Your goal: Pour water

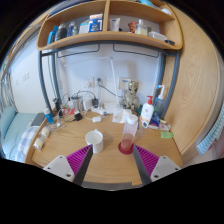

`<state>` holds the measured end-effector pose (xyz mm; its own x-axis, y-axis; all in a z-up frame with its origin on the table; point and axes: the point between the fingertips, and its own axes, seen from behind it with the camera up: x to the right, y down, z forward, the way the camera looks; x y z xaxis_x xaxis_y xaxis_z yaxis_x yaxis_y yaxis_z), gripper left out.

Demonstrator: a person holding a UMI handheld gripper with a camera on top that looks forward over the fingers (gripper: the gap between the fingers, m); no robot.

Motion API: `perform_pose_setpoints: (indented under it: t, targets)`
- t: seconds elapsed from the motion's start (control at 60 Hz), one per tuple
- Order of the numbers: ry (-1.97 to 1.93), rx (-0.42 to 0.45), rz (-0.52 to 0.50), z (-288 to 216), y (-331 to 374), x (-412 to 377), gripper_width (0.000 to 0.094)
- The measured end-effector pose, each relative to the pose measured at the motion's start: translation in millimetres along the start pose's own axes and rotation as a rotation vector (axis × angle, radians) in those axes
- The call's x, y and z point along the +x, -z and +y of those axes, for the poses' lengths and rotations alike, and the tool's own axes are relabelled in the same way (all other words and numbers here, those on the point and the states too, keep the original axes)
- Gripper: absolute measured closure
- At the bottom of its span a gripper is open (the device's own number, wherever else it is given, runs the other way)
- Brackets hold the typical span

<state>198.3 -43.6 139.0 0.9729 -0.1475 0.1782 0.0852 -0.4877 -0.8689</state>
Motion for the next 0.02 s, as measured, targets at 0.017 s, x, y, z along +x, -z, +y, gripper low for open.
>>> perform_pose_setpoints:
  t: [0.017]
  targets:
    - [0.002, -0.001, -0.005, 0.7, 0.4, -2.5, 0.0108]
